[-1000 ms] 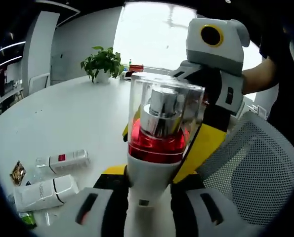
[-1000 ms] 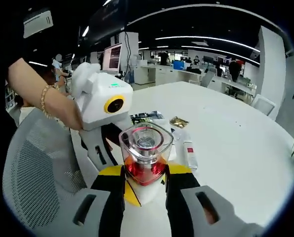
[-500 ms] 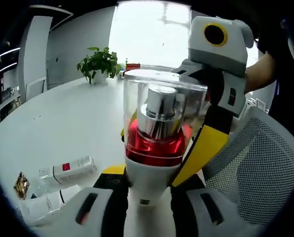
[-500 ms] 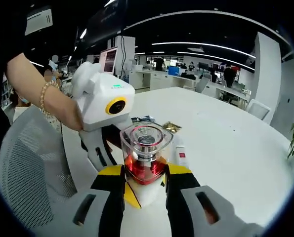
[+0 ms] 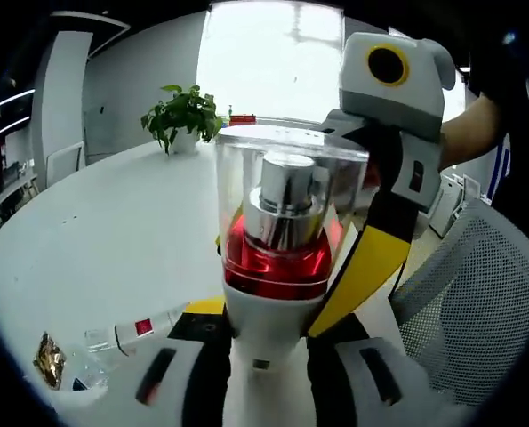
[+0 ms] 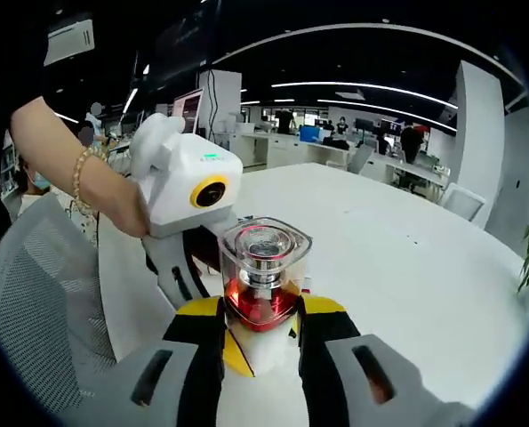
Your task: Arrange the skincare products in the storage area until every visible bottle or jar stands upright without overlapping.
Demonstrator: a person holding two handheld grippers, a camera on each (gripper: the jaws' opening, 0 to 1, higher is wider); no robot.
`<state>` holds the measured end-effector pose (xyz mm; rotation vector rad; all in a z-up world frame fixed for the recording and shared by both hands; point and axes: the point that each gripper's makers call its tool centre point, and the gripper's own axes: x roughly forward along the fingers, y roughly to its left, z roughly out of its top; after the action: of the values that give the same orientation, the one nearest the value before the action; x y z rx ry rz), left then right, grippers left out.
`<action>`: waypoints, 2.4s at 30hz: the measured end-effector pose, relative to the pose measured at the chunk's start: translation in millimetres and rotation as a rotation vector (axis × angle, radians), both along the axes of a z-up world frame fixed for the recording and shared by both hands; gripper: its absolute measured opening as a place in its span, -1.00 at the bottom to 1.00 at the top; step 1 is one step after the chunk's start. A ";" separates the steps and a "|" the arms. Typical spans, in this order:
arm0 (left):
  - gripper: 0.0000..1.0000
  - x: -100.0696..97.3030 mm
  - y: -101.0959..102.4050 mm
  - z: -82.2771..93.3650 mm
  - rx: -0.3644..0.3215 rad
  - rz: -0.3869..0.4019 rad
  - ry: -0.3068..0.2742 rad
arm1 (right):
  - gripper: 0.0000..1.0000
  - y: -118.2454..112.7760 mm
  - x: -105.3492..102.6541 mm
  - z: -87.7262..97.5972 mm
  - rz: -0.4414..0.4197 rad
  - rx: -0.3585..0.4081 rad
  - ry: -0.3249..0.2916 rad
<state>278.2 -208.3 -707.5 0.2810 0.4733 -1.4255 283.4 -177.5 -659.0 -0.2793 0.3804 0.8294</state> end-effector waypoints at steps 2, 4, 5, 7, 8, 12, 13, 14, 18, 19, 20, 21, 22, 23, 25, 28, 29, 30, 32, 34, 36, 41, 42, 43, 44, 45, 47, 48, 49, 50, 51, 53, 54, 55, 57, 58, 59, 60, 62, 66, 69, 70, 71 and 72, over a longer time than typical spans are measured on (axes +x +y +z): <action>-0.47 4.3 -0.4 -0.2 -0.001 0.006 -0.004 | -0.38 -1.9 7.8 -0.1 0.004 0.003 0.000; -0.47 9.8 -1.3 -0.6 0.000 0.012 -0.005 | -0.38 -2.7 12.8 -0.4 0.007 0.004 -0.001; -0.47 13.1 -1.7 -0.7 0.000 0.014 -0.008 | -0.38 -2.3 14.6 0.2 0.010 0.005 -0.002; -0.47 17.9 -2.3 -1.1 0.000 0.020 -0.006 | -0.38 -2.7 19.7 0.6 0.012 0.007 -0.004; -0.47 20.3 -2.8 -1.4 -0.001 0.020 -0.007 | -0.38 -2.9 21.6 0.7 0.014 0.008 -0.005; -0.47 23.9 -4.5 -1.3 -0.001 0.025 -0.008 | -0.38 -3.2 26.0 1.5 0.018 0.008 -0.006; -0.47 24.9 -4.9 -1.1 -0.002 0.028 -0.008 | -0.38 -3.8 27.4 1.0 0.020 0.008 -0.006; -0.47 24.6 -5.1 -0.8 -0.003 0.029 -0.009 | -0.38 -3.9 28.3 1.0 0.021 0.008 -0.006; -0.47 27.9 -6.1 -0.3 -0.009 0.037 -0.006 | -0.38 -4.0 28.3 1.7 0.028 0.008 -0.007; -0.47 27.9 -6.1 -0.2 -0.008 0.038 -0.006 | -0.37 -4.4 29.0 1.8 0.029 0.008 -0.008; -0.47 27.8 -6.1 -0.2 -0.008 0.038 -0.006 | -0.37 -4.4 29.0 1.8 0.030 0.008 -0.008; -0.47 27.6 -6.0 -0.2 -0.007 0.042 -0.002 | -0.37 -4.8 29.5 1.6 0.030 0.008 -0.008; -0.47 27.5 -6.0 -0.1 -0.007 0.044 0.000 | -0.37 -4.7 29.5 1.6 0.029 0.009 -0.008; -0.47 27.5 -5.9 -0.2 -0.006 0.047 0.003 | -0.37 -4.7 29.5 1.6 0.028 0.011 -0.008; -0.47 27.8 -5.5 -0.6 -0.004 0.055 0.012 | -0.37 -4.5 28.8 2.0 0.024 0.016 -0.007; -0.48 27.2 -5.1 -0.2 0.003 0.057 0.012 | -0.36 -3.8 27.9 2.0 0.019 0.019 -0.006; -0.48 27.2 -4.9 -0.3 0.004 0.057 0.012 | -0.36 -4.0 28.2 1.7 0.016 0.022 -0.006; -0.48 27.2 -4.8 -0.2 0.005 0.058 0.012 | -0.36 -4.0 28.2 1.7 0.015 0.024 -0.005; -0.46 28.3 -3.9 0.1 0.005 0.063 0.011 | -0.36 -3.7 28.4 2.1 0.010 0.032 -0.005; -0.41 28.8 -2.3 0.5 0.008 0.071 0.010 | -0.34 -3.7 28.3 2.2 0.005 0.039 0.000; -0.37 27.8 -0.3 1.8 0.014 0.075 0.009 | -0.32 -3.1 28.1 2.0 0.005 0.040 0.000; -0.26 26.3 6.6 0.0 0.026 0.092 0.012 | -0.19 -1.3 27.8 1.4 -0.002 0.044 0.007; -0.24 25.8 7.8 0.1 0.027 0.094 0.012 | -0.16 -0.6 27.7 1.4 -0.003 0.046 0.008; -0.22 25.1 9.4 0.3 0.029 0.097 0.013 | -0.13 0.0 27.7 1.4 -0.004 0.046 0.008; -0.19 24.5 11.2 0.5 0.032 0.102 0.016 | -0.10 0.3 27.8 1.5 -0.006 0.047 0.009; -0.17 24.5 13.7 0.1 0.037 0.108 0.020 | -0.06 0.5 27.8 1.4 -0.007 0.047 0.010; -0.09 24.5 16.9 0.4 0.044 0.120 0.023 | 0.02 0.7 28.5 2.2 -0.014 0.045 0.003; -0.05 24.1 18.3 0.9 0.046 0.128 0.029 | 0.05 0.6 28.3 2.5 -0.016 0.044 0.002; -0.01 24.1 20.6 1.8 0.047 0.138 0.037 | 0.06 0.2 27.6 2.2 -0.022 0.043 0.007; 0.02 24.1 21.2 2.0 0.047 0.139 0.038 | 0.06 0.1 27.3 2.1 -0.022 0.043 0.009; 0.04 23.7 23.2 3.2 0.044 0.145 0.037 | 0.07 -0.1 26.0 2.4 -0.024 0.045 0.011; 0.10 23.7 26.1 3.9 0.049 0.156 0.045 | 0.11 -0.9 24.2 2.3 -0.029 0.042 0.012; 0.14 24.2 27.8 2.5 0.055 0.168 0.051 | 0.13 -1.4 23.5 1.8 -0.031 0.039 0.015; 0.20 24.0 28.5 2.6 0.057 0.174 0.049 | 0.14 -2.3 22.1 1.6 -0.035 0.037 0.014; 0.24 22.5 30.6 3.5 0.060 0.184 0.047 | 0.16 -3.0 19.9 2.4 -0.040 0.040 0.015; 0.25 21.3 32.4 4.1 0.060 0.190 0.053 | 0.17 -3.3 19.5 2.5 -0.042 0.041 0.015; 0.26 20.7 33.5 4.6 0.060 0.192 0.053 | 0.20 -4.0 18.5 3.1 -0.046 0.045 0.014; 0.27 20.0 35.3 5.0 0.063 0.199 0.054 | 0.22 -4.5 18.2 3.7 -0.050 0.048 0.015; 0.35 16.4 37.3 6.6 0.075 0.211 0.061 | 0.26 -5.3 17.3 4.1 -0.057 0.052 0.017; 0.45 15.9 45.1 7.4 0.082 0.238 0.067 | 0.34 -6.6 13.9 6.6 -0.073 0.062 0.017; 0.50 15.0 52.6 10.6 0.076 0.267 0.080 | 0.38 -7.6 11.9 7.5 -0.081 0.066 0.017; 0.52 15.6 53.9 10.6 0.075 0.270 0.081 | 0.39 -7.8 11.0 8.3 -0.083 0.069 0.016; 0.54 12.8 56.1 13.0 0.069 0.283 0.086 | 0.40 -8.0 10.1 8.9 -0.086 0.072 0.016; 0.56 11.7 57.1 14.0 0.068 0.291 0.088 | 0.41 -7.5 8.2 10.2 -0.088 0.073 0.017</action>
<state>289.9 -151.2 -693.5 0.1948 0.6100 -1.1428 291.6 -185.0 -648.9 -0.1865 0.3745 0.7583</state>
